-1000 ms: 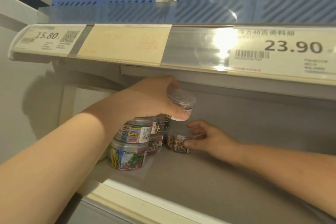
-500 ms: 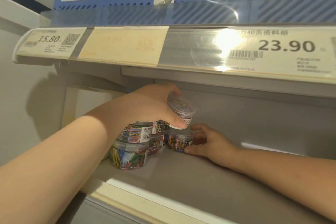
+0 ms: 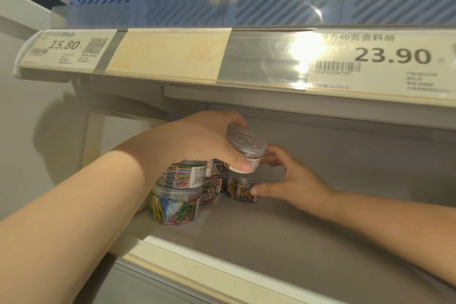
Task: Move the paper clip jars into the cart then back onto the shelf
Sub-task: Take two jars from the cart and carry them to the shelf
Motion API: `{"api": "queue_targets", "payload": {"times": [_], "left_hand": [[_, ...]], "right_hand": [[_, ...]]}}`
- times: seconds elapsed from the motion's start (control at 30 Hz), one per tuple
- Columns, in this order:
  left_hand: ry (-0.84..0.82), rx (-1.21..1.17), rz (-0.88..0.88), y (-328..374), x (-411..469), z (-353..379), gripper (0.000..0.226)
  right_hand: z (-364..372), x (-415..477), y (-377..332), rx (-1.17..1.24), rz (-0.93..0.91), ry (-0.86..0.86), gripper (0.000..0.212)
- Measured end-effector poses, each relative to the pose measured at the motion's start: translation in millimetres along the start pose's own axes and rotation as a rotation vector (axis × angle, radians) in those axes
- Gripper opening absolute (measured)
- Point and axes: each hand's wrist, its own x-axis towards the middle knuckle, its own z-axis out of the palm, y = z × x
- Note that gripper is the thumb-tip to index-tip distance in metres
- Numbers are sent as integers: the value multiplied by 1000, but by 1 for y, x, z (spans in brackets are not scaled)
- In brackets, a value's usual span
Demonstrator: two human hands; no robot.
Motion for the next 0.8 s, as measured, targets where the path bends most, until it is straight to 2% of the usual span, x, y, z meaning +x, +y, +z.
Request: {"api": "queue_targets", "payload": {"times": [0.1,0.23,0.37,0.47,0.67,0.8], "left_hand": [[-48,-4,16,0,-1,1,66],[-106,-40,1,-1,0,1,73],[-85,-18,-6,-2,1,0,83],[4,23,-14,-2,2,0,98],[117,-71,-45,-4,4,-2,77],[190,-92,-49,-3,3,-5,62]], "right_hand": [[2,-3,-13,77,-54,21,88],[7,-4,-27,233,-113,20,64],[12,1,-29,265,-63,110,52],[11,7,-20,197,54,210,49],[12,14,-7,80,238,99,30],[12,20,-10,57,275,57,35]]}}
